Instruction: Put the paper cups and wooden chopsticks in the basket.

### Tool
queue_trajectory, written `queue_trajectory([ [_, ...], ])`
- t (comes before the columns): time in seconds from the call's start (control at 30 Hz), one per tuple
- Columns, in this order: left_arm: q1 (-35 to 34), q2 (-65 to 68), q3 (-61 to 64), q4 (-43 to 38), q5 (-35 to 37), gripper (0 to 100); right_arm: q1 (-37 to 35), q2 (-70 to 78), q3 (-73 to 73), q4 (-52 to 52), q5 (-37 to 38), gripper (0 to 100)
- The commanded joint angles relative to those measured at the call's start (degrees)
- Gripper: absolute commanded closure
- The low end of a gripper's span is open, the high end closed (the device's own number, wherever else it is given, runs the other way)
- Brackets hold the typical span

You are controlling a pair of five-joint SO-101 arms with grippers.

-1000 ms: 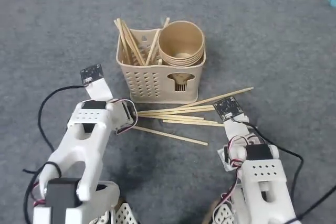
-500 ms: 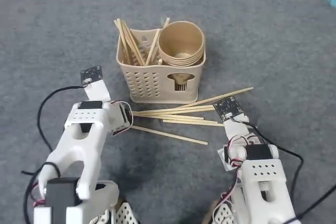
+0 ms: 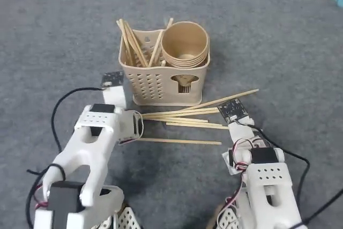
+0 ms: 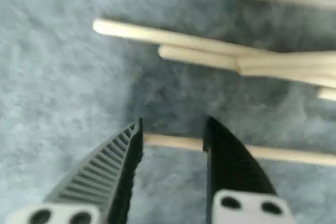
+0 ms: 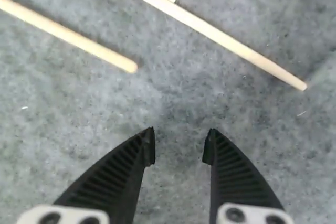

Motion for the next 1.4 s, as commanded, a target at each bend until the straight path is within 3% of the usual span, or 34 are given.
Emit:
queue_trajectory([
  [0.0,1.41,-0.79,-0.22,2.2,-7.82,79,0.4,-0.31,-0.26,-0.75,-0.53,84.1],
  [0.27,0.88,-0.88,-2.68,3.43,-26.64,79,0.4,-0.31,-0.26,-0.75,-0.53,84.1],
  [0.5,0.62,-0.88,-4.44,3.52,-29.1,79,0.4,-0.31,-0.26,-0.84,-0.53,84.1],
  [0.8,-10.11,-0.88,-8.66,5.71,-29.36,79,0.31,-0.31,-0.18,-1.19,-0.53,84.1],
  [1.0,-10.55,-4.04,-12.26,17.05,-45.01,83,0.31,-0.31,-0.18,-1.36,-0.53,84.1],
  [1.13,-9.41,-15.3,-12.09,24.26,-55.56,90,0.31,-0.31,-0.18,-1.36,-0.53,84.1],
  [1.23,-6.77,-23.91,-11.38,28.31,-55.91,87,0.31,-0.31,-0.18,-1.36,-0.53,84.1],
  [1.37,2.99,-30.33,-4.88,29.63,-55.91,83,0.31,-0.31,-0.18,-1.19,-0.53,84.1],
])
